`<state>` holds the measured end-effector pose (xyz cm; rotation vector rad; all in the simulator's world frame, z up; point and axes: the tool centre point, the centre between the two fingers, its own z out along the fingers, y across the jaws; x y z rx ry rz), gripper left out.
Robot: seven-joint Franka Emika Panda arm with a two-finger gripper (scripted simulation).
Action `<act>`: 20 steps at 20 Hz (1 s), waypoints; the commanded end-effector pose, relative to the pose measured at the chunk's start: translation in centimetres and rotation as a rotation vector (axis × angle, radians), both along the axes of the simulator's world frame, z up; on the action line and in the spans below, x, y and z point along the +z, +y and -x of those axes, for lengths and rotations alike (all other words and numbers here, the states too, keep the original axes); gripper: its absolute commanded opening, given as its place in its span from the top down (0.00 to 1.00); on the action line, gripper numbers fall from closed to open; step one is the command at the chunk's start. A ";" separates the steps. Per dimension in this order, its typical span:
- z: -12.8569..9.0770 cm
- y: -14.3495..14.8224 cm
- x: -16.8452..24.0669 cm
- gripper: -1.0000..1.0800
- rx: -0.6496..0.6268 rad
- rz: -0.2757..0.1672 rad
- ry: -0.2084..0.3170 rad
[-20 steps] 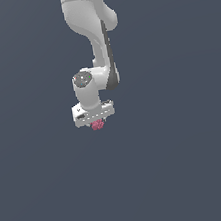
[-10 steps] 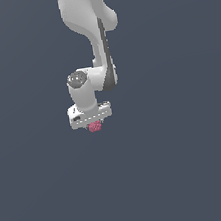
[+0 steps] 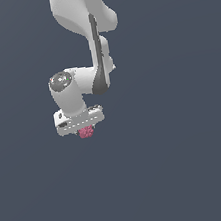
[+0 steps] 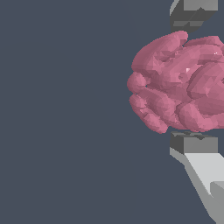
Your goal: Pick up the object and move it to a goal position.
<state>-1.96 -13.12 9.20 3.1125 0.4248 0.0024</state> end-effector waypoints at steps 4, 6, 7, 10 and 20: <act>-3.0 -2.3 2.3 1.00 0.000 0.000 0.001; -3.9 -3.1 3.0 1.00 0.000 0.000 0.001; -4.4 -3.4 3.3 1.00 0.000 0.000 0.001; -5.6 -4.3 4.2 1.00 0.000 0.000 0.001; -7.7 -5.9 5.6 1.00 0.000 0.000 0.002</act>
